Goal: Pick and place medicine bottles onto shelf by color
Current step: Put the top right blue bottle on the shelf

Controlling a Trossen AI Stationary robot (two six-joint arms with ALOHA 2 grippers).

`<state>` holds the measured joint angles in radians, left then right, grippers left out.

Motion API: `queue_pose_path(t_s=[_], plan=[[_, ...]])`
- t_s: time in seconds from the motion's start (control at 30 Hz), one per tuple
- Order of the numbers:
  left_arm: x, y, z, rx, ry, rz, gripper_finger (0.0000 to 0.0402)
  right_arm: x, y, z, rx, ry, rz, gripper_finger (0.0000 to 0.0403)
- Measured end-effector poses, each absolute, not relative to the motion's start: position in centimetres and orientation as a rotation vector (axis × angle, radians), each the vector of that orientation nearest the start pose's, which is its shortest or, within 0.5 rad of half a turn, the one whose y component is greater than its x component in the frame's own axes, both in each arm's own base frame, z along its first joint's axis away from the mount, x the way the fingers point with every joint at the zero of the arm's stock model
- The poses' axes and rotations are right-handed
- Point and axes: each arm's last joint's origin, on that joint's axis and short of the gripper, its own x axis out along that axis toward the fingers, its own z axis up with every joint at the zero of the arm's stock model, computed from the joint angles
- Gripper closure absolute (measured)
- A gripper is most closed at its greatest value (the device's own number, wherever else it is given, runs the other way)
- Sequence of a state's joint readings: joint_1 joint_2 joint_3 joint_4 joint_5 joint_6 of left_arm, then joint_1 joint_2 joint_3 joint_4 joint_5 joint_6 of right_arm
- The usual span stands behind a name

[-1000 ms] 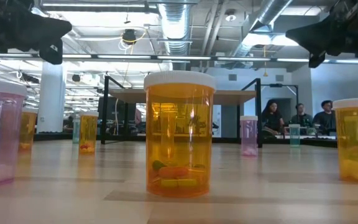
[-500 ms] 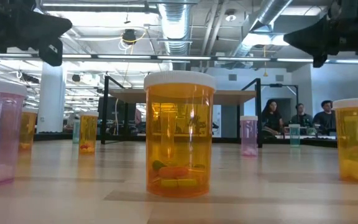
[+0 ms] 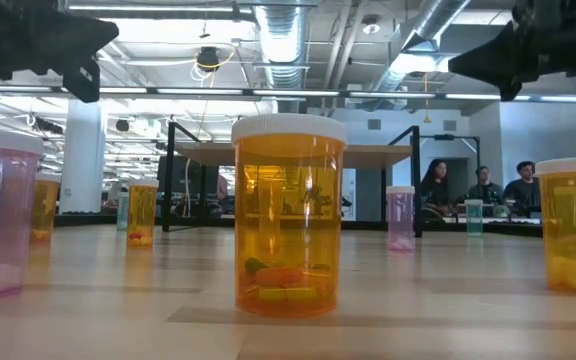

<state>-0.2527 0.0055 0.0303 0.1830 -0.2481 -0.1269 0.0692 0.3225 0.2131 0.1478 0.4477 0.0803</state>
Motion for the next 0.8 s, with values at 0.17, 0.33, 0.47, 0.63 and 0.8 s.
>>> queue_pose_path(t_s=[0.17,0.33,0.47,0.63,0.8], plan=[[9.2,-1.6,19.3,-0.206,-0.223,-0.021,0.0401,11.9,-0.4,21.9,0.079,-0.009,-0.378,0.0335],[9.1,-1.6,19.3,-0.201,-0.228,-0.020,0.0401,12.2,-0.4,21.7,0.075,0.013,-0.379,0.0275],[9.1,-1.6,19.4,-0.201,-0.238,-0.020,0.0401,12.1,-0.6,21.6,0.133,0.007,-0.396,0.0213],[9.0,-1.6,19.8,-0.210,-0.279,-0.029,0.0401,12.1,-0.9,21.3,0.149,0.033,-0.430,0.0164],[9.0,-1.6,19.8,-0.181,-0.279,-0.024,0.0401,12.0,-1.5,20.6,0.159,0.094,-0.500,0.0157]])
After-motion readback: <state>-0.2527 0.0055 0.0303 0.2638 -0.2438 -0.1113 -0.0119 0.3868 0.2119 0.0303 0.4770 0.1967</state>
